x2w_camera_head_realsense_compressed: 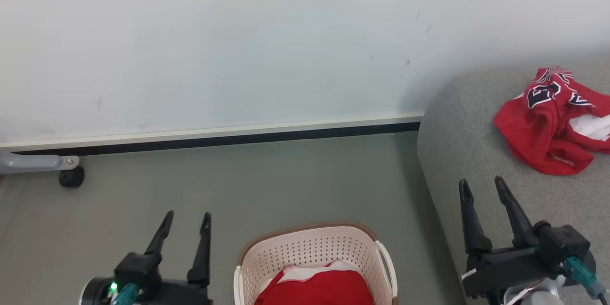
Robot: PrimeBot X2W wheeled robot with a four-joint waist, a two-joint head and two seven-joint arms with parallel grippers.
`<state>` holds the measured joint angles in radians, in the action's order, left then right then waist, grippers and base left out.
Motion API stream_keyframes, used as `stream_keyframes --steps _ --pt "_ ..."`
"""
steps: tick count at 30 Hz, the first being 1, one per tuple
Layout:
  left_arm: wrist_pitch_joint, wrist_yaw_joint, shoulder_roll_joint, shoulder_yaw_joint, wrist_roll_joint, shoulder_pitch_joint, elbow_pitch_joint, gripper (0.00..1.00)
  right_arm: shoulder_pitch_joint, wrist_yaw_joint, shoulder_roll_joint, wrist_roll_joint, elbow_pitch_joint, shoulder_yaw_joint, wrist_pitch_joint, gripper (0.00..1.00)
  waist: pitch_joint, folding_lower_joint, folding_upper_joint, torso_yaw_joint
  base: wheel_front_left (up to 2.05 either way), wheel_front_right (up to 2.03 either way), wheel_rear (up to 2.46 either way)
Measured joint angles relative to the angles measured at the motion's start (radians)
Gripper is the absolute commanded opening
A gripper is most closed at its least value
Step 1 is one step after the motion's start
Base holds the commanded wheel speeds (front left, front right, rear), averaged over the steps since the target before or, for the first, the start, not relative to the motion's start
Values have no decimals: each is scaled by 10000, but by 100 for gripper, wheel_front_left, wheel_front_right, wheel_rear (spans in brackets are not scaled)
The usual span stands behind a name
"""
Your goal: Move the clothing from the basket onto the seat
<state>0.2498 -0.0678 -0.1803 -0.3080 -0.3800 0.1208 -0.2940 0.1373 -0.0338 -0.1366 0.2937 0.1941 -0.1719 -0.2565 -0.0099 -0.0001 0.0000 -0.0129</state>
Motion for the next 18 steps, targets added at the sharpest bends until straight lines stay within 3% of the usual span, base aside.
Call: stream_keyframes --steps 18 --pt "0 -380 -245 917 -52 -1432 1360 100 -709 253 -17 -2 -646 10 180 100 -120 1 0 103 0 0 0"
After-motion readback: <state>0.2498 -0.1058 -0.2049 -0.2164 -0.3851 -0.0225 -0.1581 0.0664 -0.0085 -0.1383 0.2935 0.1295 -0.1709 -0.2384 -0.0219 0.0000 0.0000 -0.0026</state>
